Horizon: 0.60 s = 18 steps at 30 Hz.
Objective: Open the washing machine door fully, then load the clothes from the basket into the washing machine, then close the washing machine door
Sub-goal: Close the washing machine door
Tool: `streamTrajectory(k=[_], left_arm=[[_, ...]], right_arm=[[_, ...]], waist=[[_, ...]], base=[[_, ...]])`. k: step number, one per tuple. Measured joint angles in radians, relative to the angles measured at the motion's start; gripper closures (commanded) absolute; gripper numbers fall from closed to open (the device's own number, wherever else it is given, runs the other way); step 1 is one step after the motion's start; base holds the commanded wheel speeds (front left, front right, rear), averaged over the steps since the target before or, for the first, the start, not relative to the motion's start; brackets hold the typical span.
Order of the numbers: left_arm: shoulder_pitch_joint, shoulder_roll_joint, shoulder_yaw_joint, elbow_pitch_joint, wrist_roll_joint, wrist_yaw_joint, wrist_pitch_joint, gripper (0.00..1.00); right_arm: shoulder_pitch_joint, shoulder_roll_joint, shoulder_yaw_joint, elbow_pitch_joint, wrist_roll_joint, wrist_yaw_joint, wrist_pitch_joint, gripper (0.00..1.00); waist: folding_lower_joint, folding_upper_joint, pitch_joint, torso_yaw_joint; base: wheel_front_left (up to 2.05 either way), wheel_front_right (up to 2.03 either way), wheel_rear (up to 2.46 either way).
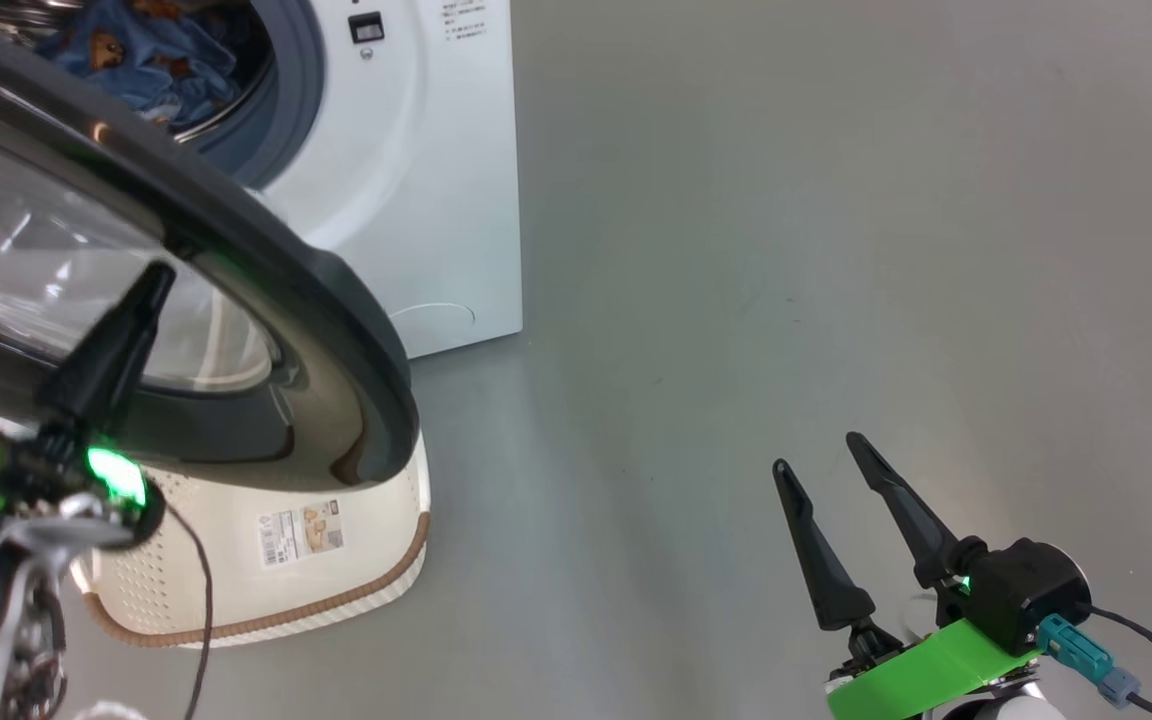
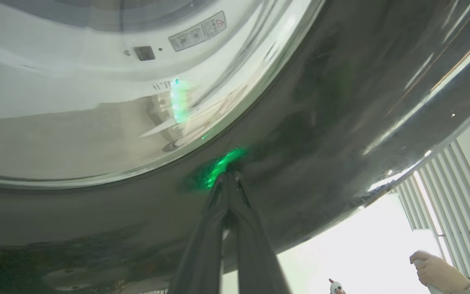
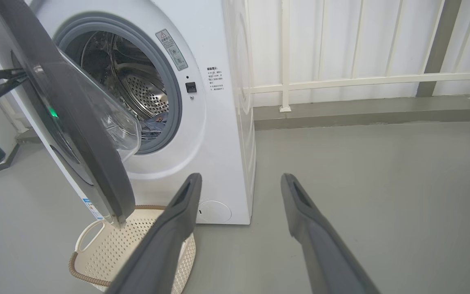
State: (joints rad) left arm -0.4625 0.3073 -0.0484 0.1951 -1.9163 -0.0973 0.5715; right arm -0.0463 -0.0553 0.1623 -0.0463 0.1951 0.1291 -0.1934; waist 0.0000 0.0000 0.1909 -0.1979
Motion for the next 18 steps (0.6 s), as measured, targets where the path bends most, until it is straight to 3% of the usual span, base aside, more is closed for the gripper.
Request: streamTrajectory(k=[10,11,12,13,18], left_arm=[[0.173,-0.059,0.091,-0.067,-0.019,-0.022,-0.043,1.00],[0.189,-0.067,0.101,-0.076,-0.017,-0.022,-0.053,0.92],[0.204,-0.076,0.112,-0.088,-0.009,-0.022,-0.063,0.30],[0.217,-0.089,0.122,-0.107,-0.002,-0.022,-0.072,0.00],[0.264,-0.141,0.145,-0.191,0.095,-0.022,-0.127,0.00]], right_arm=[[0.000,0.001,-0.009,0.007,0.000,0.000,-0.003,0.00],[0.000,0.001,-0.011,0.007,0.000,0.000,-0.003,0.00],[0.000,0.002,-0.015,0.007,0.000,0.000,-0.003,0.00],[0.000,0.002,-0.019,0.007,0.000,0.000,-0.003,0.00],[0.005,0.001,-0.027,0.007,0.000,0.000,0.000,0.00]], waist=[[0.0000,0.0000,-0.008,0.024],[0.0000,0.0000,-0.009,0.028],[0.0000,0.0000,-0.011,0.032],[0.0000,0.0000,-0.013,0.037],[0.0000,0.0000,-0.025,0.067]], base=[[0.00,0.00,0.00],[0.00,0.00,0.00],[0.00,0.00,0.00],[0.00,0.00,0.00],[0.00,0.00,0.00]])
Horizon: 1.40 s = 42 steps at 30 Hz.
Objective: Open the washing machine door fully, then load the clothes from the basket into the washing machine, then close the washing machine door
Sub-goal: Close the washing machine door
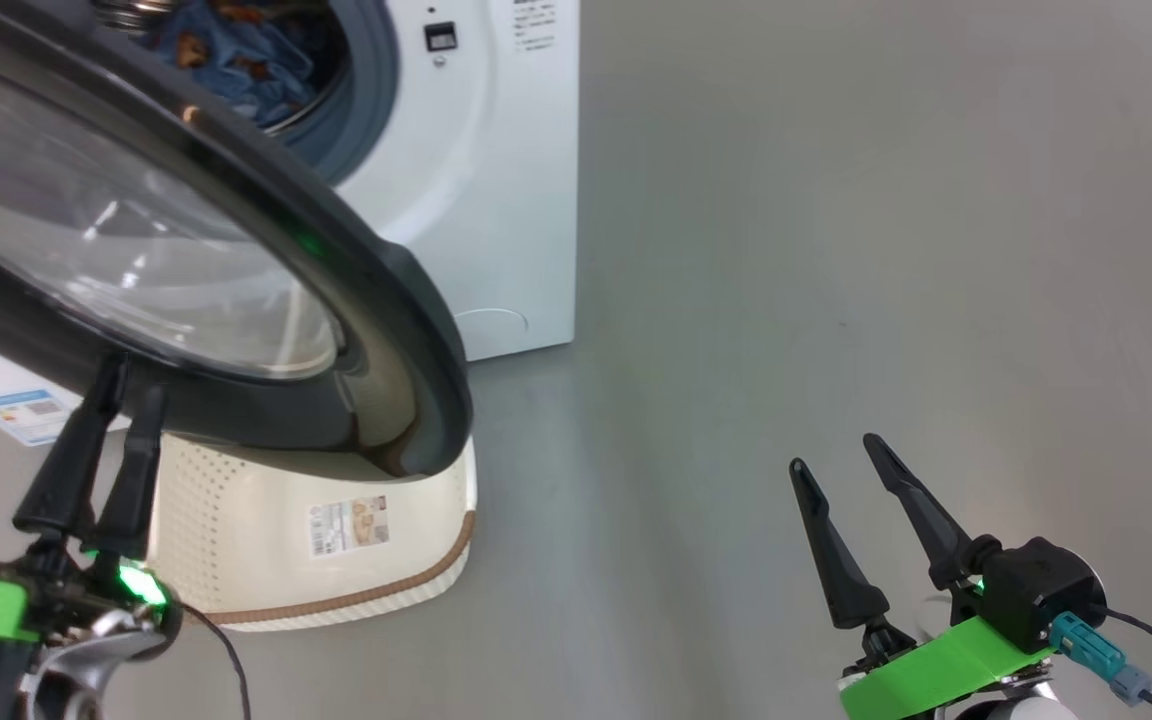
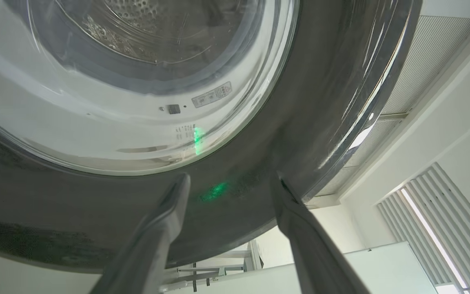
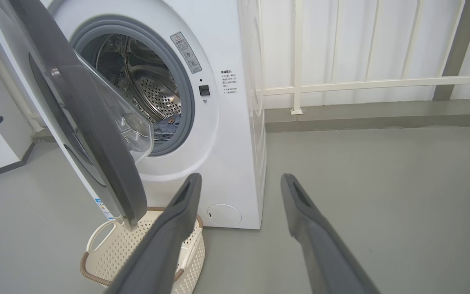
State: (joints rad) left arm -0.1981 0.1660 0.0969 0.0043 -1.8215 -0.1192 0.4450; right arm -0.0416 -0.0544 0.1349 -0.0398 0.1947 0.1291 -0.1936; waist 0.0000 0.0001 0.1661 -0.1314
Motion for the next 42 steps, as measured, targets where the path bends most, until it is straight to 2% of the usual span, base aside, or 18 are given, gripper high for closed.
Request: streamTrajectory(k=[3,8,11,16,23,26,33,42], left_arm=[[0.036,-0.037,0.014,-0.039,0.094,0.000,-0.072,0.00],[0.071,-0.045,0.016,-0.087,0.271,0.000,-0.181,0.00],[0.096,-0.040,0.016,-0.113,0.414,0.000,-0.275,0.00],[0.167,-0.006,-0.019,-0.142,0.736,0.004,-0.421,0.00],[0.266,0.049,-0.121,-0.188,1.127,0.103,-0.519,0.00],[0.303,0.070,-0.173,-0.192,1.247,0.137,-0.527,0.00],[0.351,0.089,-0.224,-0.170,1.387,0.197,-0.545,0.00],[0.376,0.080,-0.245,-0.129,1.401,0.207,-0.564,0.00]], right_arm=[[0.004,-0.002,-0.002,-0.004,0.000,0.000,0.011,0.00],[0.030,-0.003,-0.019,-0.011,-0.001,0.000,0.021,0.00],[0.046,-0.005,-0.020,-0.017,-0.006,0.000,0.031,0.00],[0.053,-0.011,-0.034,-0.031,-0.009,0.000,0.042,0.00],[0.111,-0.012,-0.063,-0.044,-0.018,0.000,0.060,0.00],[0.130,-0.013,-0.080,-0.056,-0.030,0.000,0.067,0.00],[0.172,-0.013,-0.113,-0.069,-0.042,0.000,0.087,0.00],[0.211,-0.009,-0.136,-0.086,-0.053,0.000,0.097,0.00]], waist=[[0.0000,0.0000,-0.015,0.025],[0.0001,0.0000,-0.036,0.055],[0.0000,0.0000,-0.053,0.069],[0.0000,0.0000,-0.079,0.083],[0.0001,-0.0001,-0.110,0.095],[0.0000,-0.0001,-0.120,0.102],[0.0000,-0.0001,-0.141,0.122],[0.0001,-0.0001,-0.164,0.135]], base=[[0.00,0.00,0.00],[0.00,0.00,0.00],[0.00,0.00,0.00],[0.00,0.00,0.00],[0.00,0.00,0.00],[0.00,0.00,0.00],[0.00,0.00,0.00],[0.00,0.00,0.00]])
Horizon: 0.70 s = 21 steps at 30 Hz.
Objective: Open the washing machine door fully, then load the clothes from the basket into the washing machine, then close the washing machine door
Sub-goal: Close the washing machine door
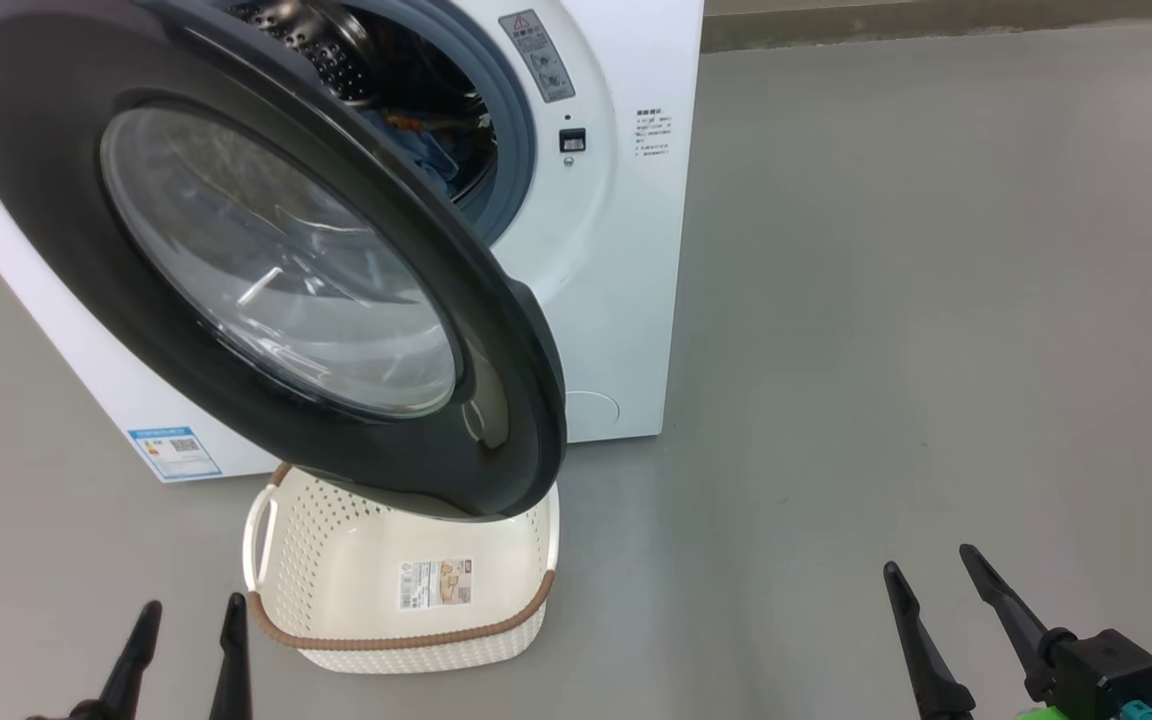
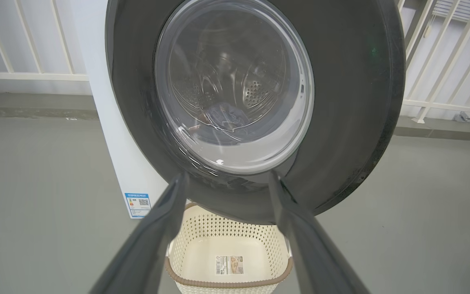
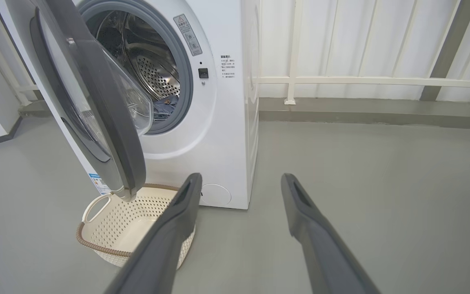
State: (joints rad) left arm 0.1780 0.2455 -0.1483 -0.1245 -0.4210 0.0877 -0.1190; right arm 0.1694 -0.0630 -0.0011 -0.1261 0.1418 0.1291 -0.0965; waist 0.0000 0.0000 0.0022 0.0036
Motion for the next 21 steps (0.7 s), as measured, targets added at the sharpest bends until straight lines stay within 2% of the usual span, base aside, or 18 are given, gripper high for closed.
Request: streamTrajectory(k=[21], left_arm=[[0.001,-0.004,-0.012,0.047,-0.008,0.005,-0.012,0.00]], right_arm=[[0.004,0.013,-0.006,-0.009,-0.010,0.000,0.007,0.00]], waist=[[0.0000,0.0000,-0.011,0.004]], base=[[0.00,0.00,0.00]])
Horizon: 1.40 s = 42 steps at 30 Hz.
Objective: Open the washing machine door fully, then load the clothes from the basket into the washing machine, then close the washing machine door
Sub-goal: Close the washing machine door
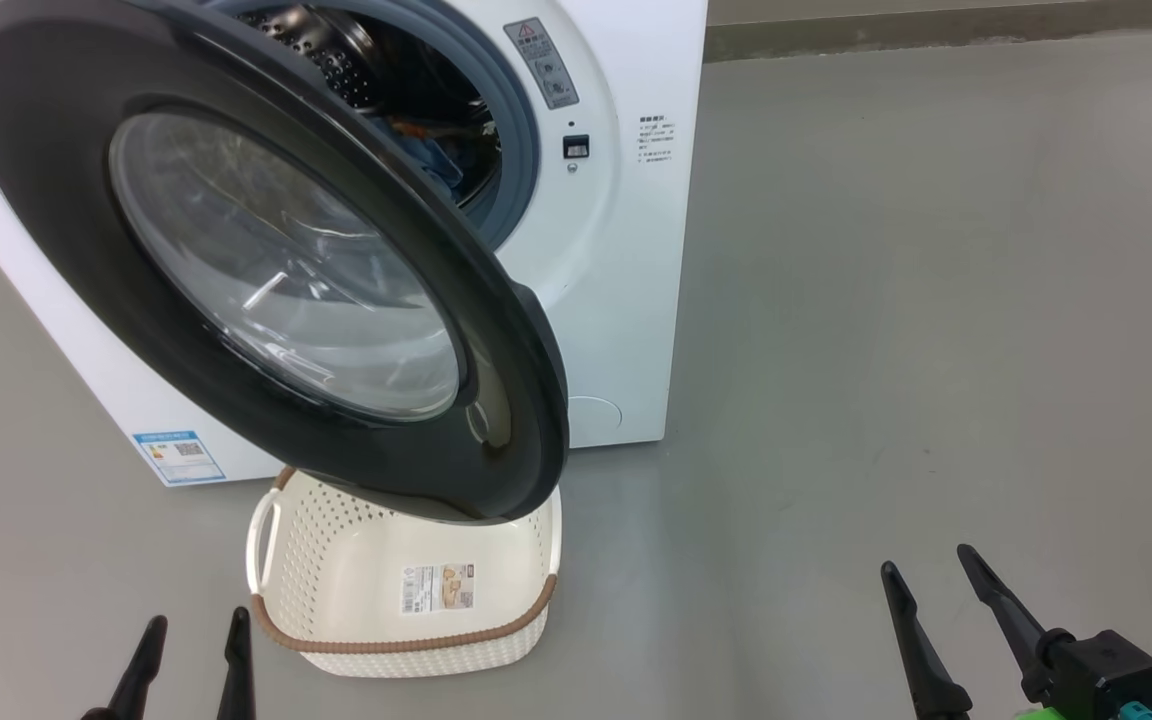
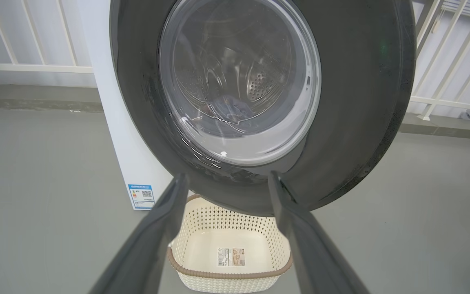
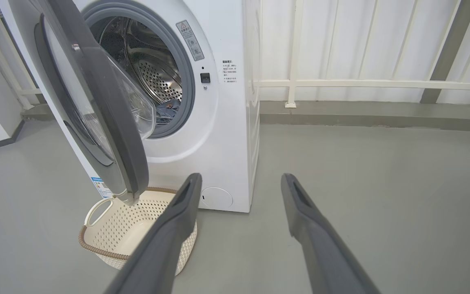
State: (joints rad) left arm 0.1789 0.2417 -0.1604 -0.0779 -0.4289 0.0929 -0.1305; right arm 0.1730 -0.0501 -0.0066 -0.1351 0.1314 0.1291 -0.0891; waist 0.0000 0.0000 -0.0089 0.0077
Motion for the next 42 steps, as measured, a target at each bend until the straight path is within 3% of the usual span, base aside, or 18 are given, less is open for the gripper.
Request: streamTrajectory(k=[1,2,3,4,5,24,29,34,42], left_arm=[[0.000,0.000,0.000,0.000,0.000,0.001,0.000,0.00],[0.000,0.000,-0.001,0.000,0.000,0.001,0.000,0.00],[0.000,0.000,-0.001,0.000,0.000,0.001,0.000,0.00],[0.000,0.000,-0.002,0.000,0.000,0.001,0.000,0.00],[0.000,-0.001,-0.002,0.000,-0.002,0.001,0.000,0.00],[-0.054,-0.017,-0.021,-0.001,-0.006,0.010,-0.015,0.00],[-0.093,-0.025,-0.037,-0.002,-0.005,0.011,-0.023,0.00],[-0.147,-0.036,-0.062,0.002,0.005,0.011,-0.039,0.00],[-0.184,-0.054,-0.088,0.012,0.014,0.008,-0.056,0.00]], right_arm=[[0.000,0.000,0.000,0.000,0.000,0.000,0.000,0.00],[0.000,0.001,0.001,0.000,0.000,0.000,0.000,0.13],[0.000,0.001,0.000,0.000,0.000,0.000,0.000,0.63],[0.000,0.002,0.000,0.000,0.000,0.000,0.000,0.89],[0.000,0.002,0.000,0.000,0.000,0.000,0.000,1.00],[-0.052,-0.008,0.016,0.058,0.011,0.000,0.004,1.00],[-0.148,-0.031,0.025,0.136,0.030,0.000,-0.006,1.00],[-0.307,-0.062,0.019,0.291,0.044,0.000,-0.038,1.00],[-0.511,-0.050,-0.003,0.405,0.089,0.000,-0.105,1.00]], waist=[[0.0000,0.0001,0.000,0.000],[0.0000,0.0000,0.000,-0.001],[0.0000,0.0000,0.000,-0.001],[0.0000,0.0001,0.000,-0.001],[0.0000,0.0000,0.001,-0.001],[0.0000,0.0001,0.059,0.031],[0.0000,0.0000,0.093,0.057],[0.0000,0.0001,0.129,0.104],[0.0000,0.0001,0.162,0.172]], base=[[0.00,0.00,0.00],[0.00,0.00,0.00],[0.00,0.00,0.00],[0.00,0.00,0.00],[0.00,0.00,0.00],[0.00,0.00,0.00],[0.00,0.00,0.00],[0.00,0.00,0.00],[0.00,0.00,0.00]])
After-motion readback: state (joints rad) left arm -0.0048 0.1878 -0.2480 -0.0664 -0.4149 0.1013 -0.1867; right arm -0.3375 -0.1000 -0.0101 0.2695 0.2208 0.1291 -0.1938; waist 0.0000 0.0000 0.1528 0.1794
